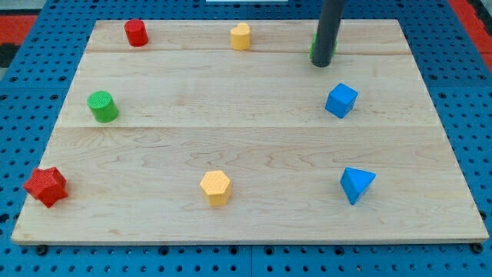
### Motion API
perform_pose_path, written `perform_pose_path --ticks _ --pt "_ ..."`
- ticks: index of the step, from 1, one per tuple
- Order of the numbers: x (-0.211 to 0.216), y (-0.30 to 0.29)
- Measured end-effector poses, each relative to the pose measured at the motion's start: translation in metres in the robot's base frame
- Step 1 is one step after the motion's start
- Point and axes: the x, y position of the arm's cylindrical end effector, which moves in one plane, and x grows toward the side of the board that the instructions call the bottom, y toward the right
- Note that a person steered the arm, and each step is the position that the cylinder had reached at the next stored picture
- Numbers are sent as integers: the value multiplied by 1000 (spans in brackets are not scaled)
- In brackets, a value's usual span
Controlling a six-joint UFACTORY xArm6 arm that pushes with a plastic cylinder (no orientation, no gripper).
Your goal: Move the green star slightly to the top right of the board
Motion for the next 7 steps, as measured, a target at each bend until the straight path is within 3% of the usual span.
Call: perform_pose_path --ticks 2,7 --pt "-44 -2" --pt "-35 -14"
